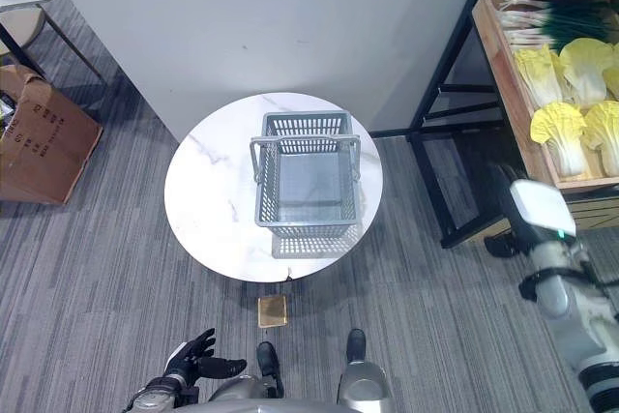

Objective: Get the vegetables into the basket

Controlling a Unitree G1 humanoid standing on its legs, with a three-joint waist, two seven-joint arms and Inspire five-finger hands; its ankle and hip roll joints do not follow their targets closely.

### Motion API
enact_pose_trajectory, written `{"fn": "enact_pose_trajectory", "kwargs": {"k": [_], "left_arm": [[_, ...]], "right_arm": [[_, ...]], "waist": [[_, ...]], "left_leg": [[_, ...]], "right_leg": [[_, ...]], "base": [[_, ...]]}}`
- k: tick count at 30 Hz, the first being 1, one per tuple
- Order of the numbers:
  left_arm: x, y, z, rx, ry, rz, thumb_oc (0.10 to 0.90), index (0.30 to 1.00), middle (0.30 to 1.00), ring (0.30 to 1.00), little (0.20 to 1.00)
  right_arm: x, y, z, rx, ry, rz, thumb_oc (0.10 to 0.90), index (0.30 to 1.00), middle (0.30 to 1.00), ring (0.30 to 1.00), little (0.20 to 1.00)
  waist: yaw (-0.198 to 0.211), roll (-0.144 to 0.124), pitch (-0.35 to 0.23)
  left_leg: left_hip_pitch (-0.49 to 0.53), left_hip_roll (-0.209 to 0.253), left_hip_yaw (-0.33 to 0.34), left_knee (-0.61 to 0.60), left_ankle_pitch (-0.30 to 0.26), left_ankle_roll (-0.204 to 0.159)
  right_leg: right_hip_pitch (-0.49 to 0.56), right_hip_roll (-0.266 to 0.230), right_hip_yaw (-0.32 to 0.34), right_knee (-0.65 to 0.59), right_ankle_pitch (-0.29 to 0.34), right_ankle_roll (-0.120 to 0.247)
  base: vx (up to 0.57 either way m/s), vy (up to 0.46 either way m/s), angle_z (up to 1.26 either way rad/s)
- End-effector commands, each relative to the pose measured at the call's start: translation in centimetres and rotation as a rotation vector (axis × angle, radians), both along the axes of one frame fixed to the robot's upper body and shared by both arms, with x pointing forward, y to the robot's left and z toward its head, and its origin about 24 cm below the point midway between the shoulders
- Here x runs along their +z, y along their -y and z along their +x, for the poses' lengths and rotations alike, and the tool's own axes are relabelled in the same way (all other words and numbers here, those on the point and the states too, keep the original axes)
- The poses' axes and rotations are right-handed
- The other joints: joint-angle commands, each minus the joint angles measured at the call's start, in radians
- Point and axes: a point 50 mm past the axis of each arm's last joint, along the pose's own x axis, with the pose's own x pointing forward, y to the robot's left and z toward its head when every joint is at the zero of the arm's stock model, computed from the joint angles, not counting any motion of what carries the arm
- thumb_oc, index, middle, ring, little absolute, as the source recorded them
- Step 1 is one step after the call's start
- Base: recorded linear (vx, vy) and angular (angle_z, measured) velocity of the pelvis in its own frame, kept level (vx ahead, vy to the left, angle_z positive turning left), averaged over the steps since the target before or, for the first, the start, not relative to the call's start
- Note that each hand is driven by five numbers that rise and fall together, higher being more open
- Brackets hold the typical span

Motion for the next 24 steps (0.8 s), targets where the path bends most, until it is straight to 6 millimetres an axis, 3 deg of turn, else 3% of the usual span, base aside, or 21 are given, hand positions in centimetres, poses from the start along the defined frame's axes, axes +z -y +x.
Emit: {"fn": "enact_pose_trajectory", "kwargs": {"k": [1,2,3,5,8,10,15,17,24], "left_arm": [[1.2,-2.3,1.9,-0.029,0.059,0.089,0.900,1.000,1.000,1.000,1.000],[1.4,-2.1,2.4,-0.036,0.079,0.089,0.900,1.000,1.000,1.000,1.000],[1.5,-2.1,2.5,-0.033,0.086,0.088,0.900,1.000,1.000,1.000,1.000],[1.8,-1.8,3.2,-0.034,0.118,0.080,0.900,1.000,1.000,1.000,1.000],[2.0,-1.6,3.7,-0.032,0.139,0.075,0.900,1.000,1.000,1.000,1.000],[2.0,-1.4,3.9,-0.025,0.153,0.067,0.900,1.000,1.000,1.000,1.000],[2.2,-1.2,4.3,-0.032,0.167,0.057,0.900,1.000,1.000,1.000,1.000],[2.4,-1.3,4.7,-0.039,0.179,0.056,0.900,1.000,1.000,1.000,1.000],[2.9,-1.5,5.5,-0.056,0.206,0.063,0.900,1.000,1.000,1.000,1.000]], "right_arm": [[3.3,-4.0,2.6,0.187,0.161,0.038,0.900,1.000,1.000,1.000,1.000],[4.7,-7.0,4.0,0.297,0.216,0.129,0.900,1.000,1.000,1.000,1.000],[4.9,-7.6,4.7,0.315,0.211,0.149,0.900,1.000,1.000,1.000,1.000],[6.1,-10.8,6.4,0.410,0.237,0.300,0.900,1.000,1.000,1.000,1.000],[6.8,-12.5,7.5,0.447,0.247,0.363,0.900,1.000,1.000,1.000,1.000],[7.0,-14.0,8.9,0.452,0.240,0.493,0.900,1.000,1.000,1.000,1.000],[7.0,-14.3,11.1,0.384,0.214,0.576,0.900,1.000,1.000,1.000,1.000],[7.0,-13.6,12.4,0.310,0.189,0.535,0.900,1.000,1.000,1.000,1.000],[7.6,-11.6,14.3,0.173,0.166,0.437,0.900,1.000,1.000,1.000,1.000]], "waist": [[0.054,-0.088,-0.019],[0.081,-0.085,-0.019],[0.084,-0.085,-0.016],[0.111,-0.083,-0.011],[0.125,-0.082,-0.005],[0.144,-0.080,0.000],[0.168,-0.079,0.010],[0.186,-0.078,0.017],[0.208,-0.066,0.041]], "left_leg": [[0.004,0.051,-0.008,-0.002,-0.038,-0.077],[0.000,0.049,-0.017,-0.002,-0.035,-0.077],[-0.002,0.048,-0.021,-0.002,-0.034,-0.078],[-0.009,0.047,-0.035,-0.002,-0.029,-0.078],[-0.014,0.045,-0.043,-0.002,-0.026,-0.078],[-0.023,0.044,-0.055,-0.002,-0.022,-0.078],[-0.037,0.043,-0.072,-0.002,-0.015,-0.078],[-0.050,0.043,-0.083,-0.002,-0.009,-0.079],[-0.084,0.043,-0.103,-0.002,0.005,-0.083]], "right_leg": [[0.007,-0.160,0.015,0.005,0.059,0.163],[0.013,-0.164,0.003,0.006,0.057,0.162],[0.016,-0.166,-0.002,0.006,0.056,0.162],[0.020,-0.170,-0.018,0.014,0.053,0.159],[0.023,-0.172,-0.025,0.018,0.049,0.157],[0.023,-0.173,-0.033,0.025,0.045,0.154],[0.022,-0.173,-0.047,0.036,0.040,0.151],[0.019,-0.172,-0.058,0.038,0.036,0.149],[0.000,-0.168,-0.070,0.032,0.037,0.144]], "base": [[0.00,0.000,0.17],[0.00,-0.002,0.19],[0.00,-0.003,0.21],[0.01,-0.005,0.23],[0.00,-0.001,0.30],[0.00,-0.011,0.17],[0.00,-0.010,0.16],[0.00,-0.006,0.13],[-0.01,-0.004,0.06]]}}
